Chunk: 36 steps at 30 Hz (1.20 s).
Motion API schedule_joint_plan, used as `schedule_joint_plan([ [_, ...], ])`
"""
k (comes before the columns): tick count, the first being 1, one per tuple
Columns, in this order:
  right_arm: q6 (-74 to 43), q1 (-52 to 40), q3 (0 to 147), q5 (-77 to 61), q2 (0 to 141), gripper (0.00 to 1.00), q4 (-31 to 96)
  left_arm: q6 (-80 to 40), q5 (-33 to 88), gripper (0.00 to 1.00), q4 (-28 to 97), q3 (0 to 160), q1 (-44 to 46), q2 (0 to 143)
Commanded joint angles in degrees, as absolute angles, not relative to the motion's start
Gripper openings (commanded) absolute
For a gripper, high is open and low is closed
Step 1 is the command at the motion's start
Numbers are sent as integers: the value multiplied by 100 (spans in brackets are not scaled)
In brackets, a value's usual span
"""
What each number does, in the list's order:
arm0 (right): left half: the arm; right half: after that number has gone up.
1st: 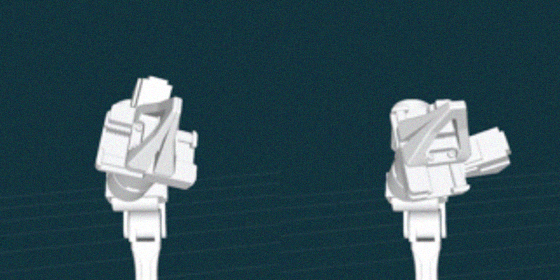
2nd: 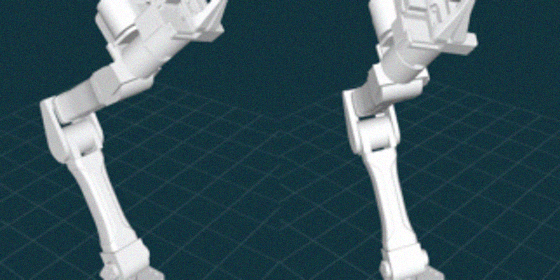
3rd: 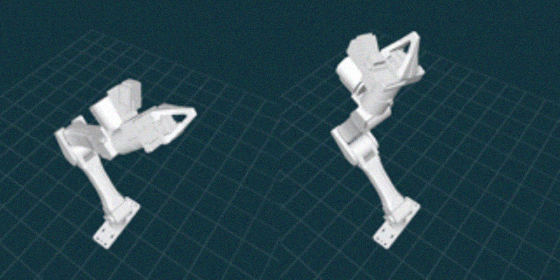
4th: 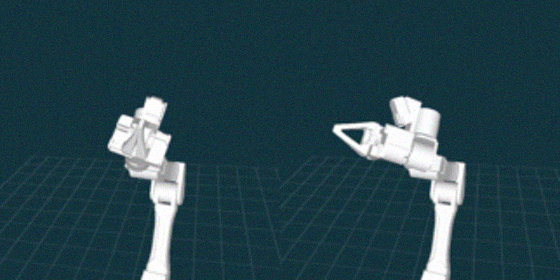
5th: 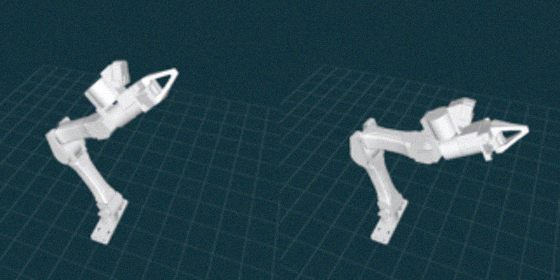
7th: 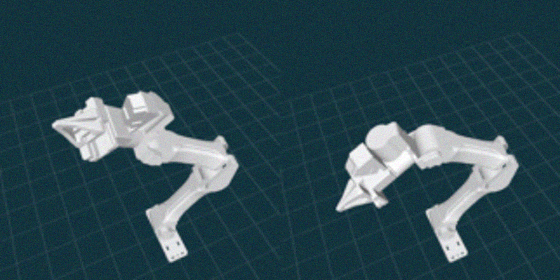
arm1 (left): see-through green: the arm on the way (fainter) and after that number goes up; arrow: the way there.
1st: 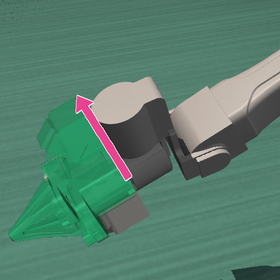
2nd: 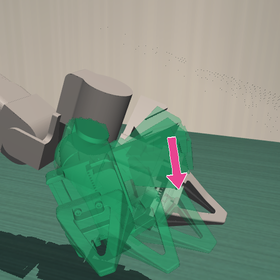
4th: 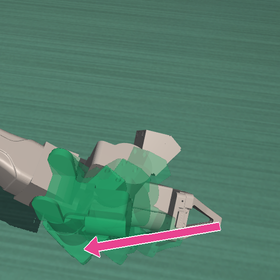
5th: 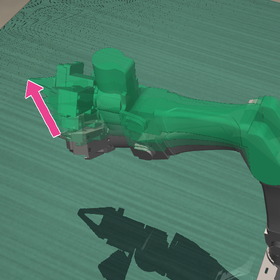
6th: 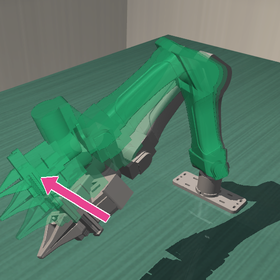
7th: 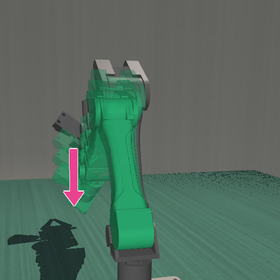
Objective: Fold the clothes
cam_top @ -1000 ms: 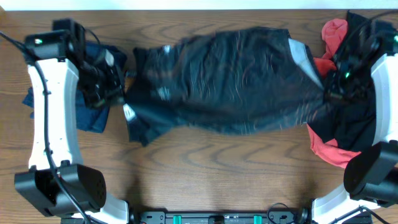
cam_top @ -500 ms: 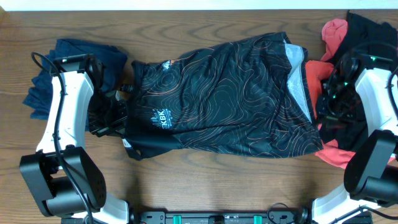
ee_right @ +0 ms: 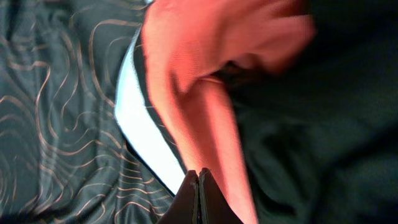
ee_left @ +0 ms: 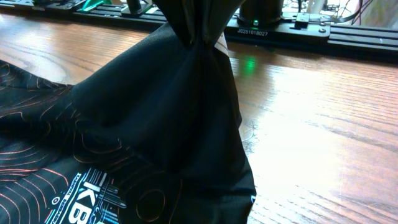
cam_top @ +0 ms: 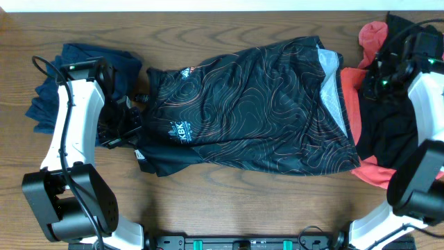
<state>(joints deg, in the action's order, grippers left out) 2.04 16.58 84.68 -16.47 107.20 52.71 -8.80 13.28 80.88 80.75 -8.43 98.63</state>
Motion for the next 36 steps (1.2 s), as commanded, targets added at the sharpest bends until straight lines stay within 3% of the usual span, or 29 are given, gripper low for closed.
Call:
schedule_joint_plan([
  [1, 631, 1608, 8538, -1994, 11205, 1, 5212, -930, 1245, 6, 8060, 8075, -860, 9845],
  [10, 99, 1831, 8538, -467, 12355, 1, 4801, -930, 1258, 6, 7937, 8075, -860, 9845],
  [15, -1299, 2342, 8541, 1382, 12623, 1, 4840, -928, 1258, 6, 7913, 8075, -860, 9845],
  [19, -1857, 3120, 8774, 1599, 12554, 1, 5048, -928, 1256, 6, 7913, 8075, -860, 9845],
  [22, -1920, 3747, 9041, 1002, 12477, 1, 5105, -928, 1256, 6, 7913, 8075, -860, 9845],
  [27, -1260, 4427, 9406, -1105, 12291, 1, 5155, -928, 1256, 6, 7913, 8075, -860, 9845],
  [32, -27, 4451, 9504, -3402, 11948, 7, 5675, -928, 1256, 6, 7915, 8075, -860, 9845],
  [36, 650, 4045, 9504, -3935, 11631, 11, 6243, -928, 1256, 6, 7913, 8075, -860, 9845],
])
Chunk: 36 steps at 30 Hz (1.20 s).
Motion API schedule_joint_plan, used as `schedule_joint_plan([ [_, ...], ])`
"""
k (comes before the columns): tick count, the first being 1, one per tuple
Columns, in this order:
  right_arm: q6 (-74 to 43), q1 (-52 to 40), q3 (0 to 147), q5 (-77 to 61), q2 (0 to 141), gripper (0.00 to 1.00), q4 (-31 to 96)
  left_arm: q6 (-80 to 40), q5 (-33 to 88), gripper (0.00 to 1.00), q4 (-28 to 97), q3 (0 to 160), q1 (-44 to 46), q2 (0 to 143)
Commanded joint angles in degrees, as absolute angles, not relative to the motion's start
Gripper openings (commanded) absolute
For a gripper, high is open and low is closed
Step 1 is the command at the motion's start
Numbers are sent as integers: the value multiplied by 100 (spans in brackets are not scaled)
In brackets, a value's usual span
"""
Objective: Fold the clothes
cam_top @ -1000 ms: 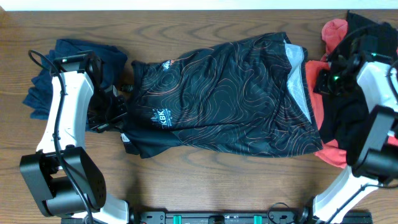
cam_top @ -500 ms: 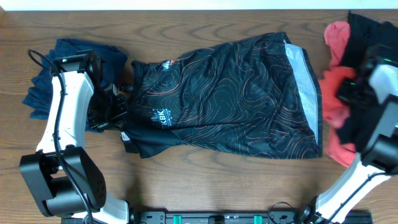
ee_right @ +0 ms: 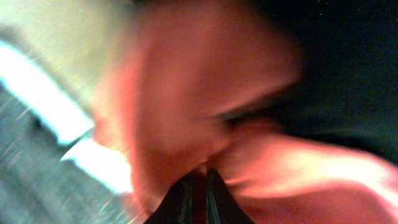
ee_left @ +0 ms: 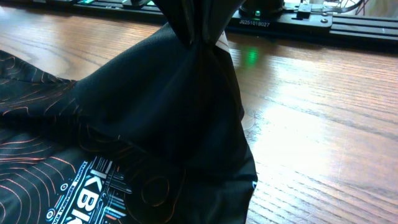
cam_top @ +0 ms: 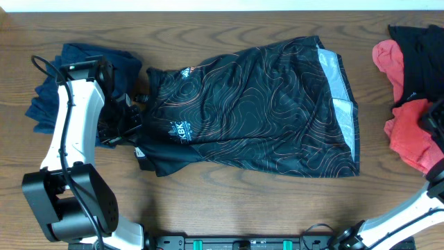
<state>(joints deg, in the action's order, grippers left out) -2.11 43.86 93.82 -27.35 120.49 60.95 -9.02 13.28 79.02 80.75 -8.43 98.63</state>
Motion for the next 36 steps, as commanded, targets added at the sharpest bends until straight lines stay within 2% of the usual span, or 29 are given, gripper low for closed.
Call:
schedule_joint_plan([
  [1, 801, 3894, 9504, -3988, 11566, 12, 6302, -928, 1256, 6, 7913, 8075, -860, 9845],
  [4, 1160, 3317, 9504, -3988, 11465, 18, 6263, -928, 1256, 6, 7918, 8075, -860, 9845],
  [8, 1337, 2464, 9404, -3767, 11535, 48, 5686, -928, 1256, 6, 7937, 8073, -860, 9845],
  [15, 851, 1245, 9330, -2012, 11804, 48, 5315, -926, 1253, 6, 7940, 8073, -860, 9845],
  [20, 810, 854, 9330, -1514, 11854, 52, 5262, -926, 1253, 6, 7937, 8073, -860, 9845],
  [24, 486, 781, 9327, -1286, 11854, 47, 5384, -926, 1253, 6, 7940, 8073, -860, 9845],
  [28, 202, 819, 9327, -954, 11854, 41, 6086, -928, 1256, 6, 7940, 8073, -860, 9845],
  [30, -128, 871, 9327, -585, 11854, 41, 6683, -928, 1256, 6, 7935, 8073, -860, 9845],
  [36, -167, 1002, 9277, -467, 11854, 44, 8068, -926, 1253, 7, 7931, 8073, -860, 9845],
])
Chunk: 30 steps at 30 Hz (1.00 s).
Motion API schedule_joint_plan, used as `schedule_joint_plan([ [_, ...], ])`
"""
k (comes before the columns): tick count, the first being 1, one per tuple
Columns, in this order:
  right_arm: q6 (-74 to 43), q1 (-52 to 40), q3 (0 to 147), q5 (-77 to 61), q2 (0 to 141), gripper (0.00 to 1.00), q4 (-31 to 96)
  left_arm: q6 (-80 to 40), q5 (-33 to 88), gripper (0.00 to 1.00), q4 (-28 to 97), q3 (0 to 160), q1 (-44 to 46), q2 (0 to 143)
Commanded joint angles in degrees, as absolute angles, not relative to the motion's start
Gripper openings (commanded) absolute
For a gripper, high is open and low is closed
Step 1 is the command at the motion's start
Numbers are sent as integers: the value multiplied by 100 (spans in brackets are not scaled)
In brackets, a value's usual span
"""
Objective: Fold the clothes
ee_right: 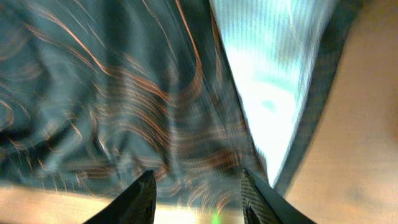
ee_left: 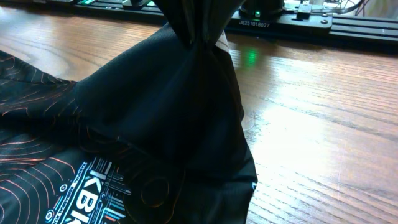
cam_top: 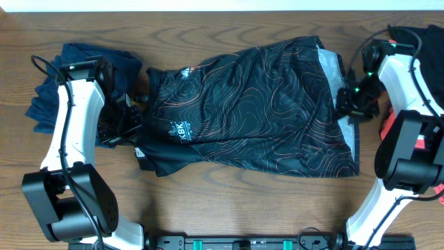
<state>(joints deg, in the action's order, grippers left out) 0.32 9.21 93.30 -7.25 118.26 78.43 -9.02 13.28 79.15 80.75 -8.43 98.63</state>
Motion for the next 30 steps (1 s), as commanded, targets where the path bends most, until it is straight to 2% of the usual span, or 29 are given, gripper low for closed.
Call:
schedule_joint_plan([
  [1, -167, 1000, 9233, -408, 11854, 44, 8211, -926, 1256, 6, 7931, 8073, -860, 9845],
  [13, -344, 1017, 7970, 139, 11854, 44, 7387, -930, 1258, 6, 7942, 8073, -860, 9845],
  [21, -532, 1017, 7697, 237, 11854, 43, 6884, -930, 1258, 6, 7940, 8073, -860, 9845],
  [24, -532, 1015, 7690, 235, 11854, 39, 6904, -930, 1258, 6, 7937, 8073, -860, 9845],
  [28, -532, 1017, 7690, 233, 11854, 24, 7013, -930, 1258, 6, 7937, 8073, -860, 9845],
  [30, -532, 1017, 7690, 233, 11854, 21, 7076, -930, 1258, 6, 7940, 8073, -860, 9845],
])
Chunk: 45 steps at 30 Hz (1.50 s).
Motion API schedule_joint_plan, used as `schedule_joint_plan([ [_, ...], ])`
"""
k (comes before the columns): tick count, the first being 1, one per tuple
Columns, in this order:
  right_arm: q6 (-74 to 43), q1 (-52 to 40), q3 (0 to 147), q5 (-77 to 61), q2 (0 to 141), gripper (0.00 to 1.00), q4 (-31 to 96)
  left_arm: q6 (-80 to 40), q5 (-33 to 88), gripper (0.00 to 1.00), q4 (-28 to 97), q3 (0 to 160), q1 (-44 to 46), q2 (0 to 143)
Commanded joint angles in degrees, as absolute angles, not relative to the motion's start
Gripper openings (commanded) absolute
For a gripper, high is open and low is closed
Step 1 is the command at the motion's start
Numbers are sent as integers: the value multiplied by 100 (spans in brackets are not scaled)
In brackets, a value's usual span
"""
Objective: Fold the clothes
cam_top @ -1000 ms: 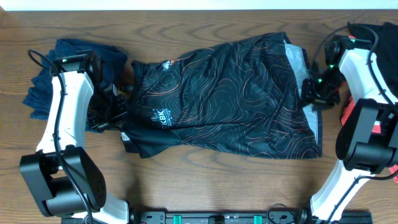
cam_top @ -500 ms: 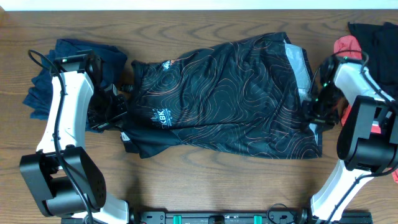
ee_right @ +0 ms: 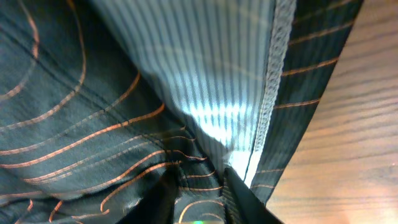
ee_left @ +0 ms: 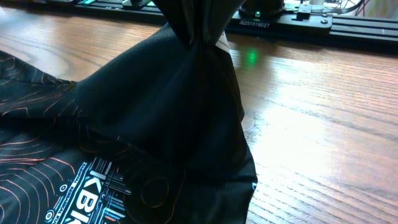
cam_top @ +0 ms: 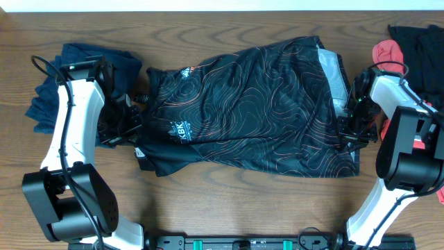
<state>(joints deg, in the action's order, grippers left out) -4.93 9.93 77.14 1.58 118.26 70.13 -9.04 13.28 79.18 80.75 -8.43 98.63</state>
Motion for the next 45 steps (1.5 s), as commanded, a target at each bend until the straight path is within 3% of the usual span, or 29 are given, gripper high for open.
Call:
schedule_joint_plan([
  [1, -532, 1017, 7690, 235, 11854, 19, 7105, -930, 1258, 6, 7940, 8073, -860, 9845],
  [7, -532, 1017, 7690, 233, 11854, 1, 7260, -930, 1258, 6, 7940, 8073, -860, 9845],
  [13, -565, 1028, 7824, -43, 11826, 1, 7439, -928, 1258, 6, 8003, 8082, -862, 9845],
  [23, 482, 1433, 9288, -1977, 10510, 1, 7979, -834, 1299, 6, 8379, 8925, -862, 9347],
  [33, 211, 2309, 10796, -1975, 8499, 1, 7822, -1076, 1299, 6, 8350, 10656, -862, 8110],
  [45, -972, 2596, 11824, -1498, 6969, 1, 6858, -1682, 1387, 6, 6910, 12066, -862, 6534],
])
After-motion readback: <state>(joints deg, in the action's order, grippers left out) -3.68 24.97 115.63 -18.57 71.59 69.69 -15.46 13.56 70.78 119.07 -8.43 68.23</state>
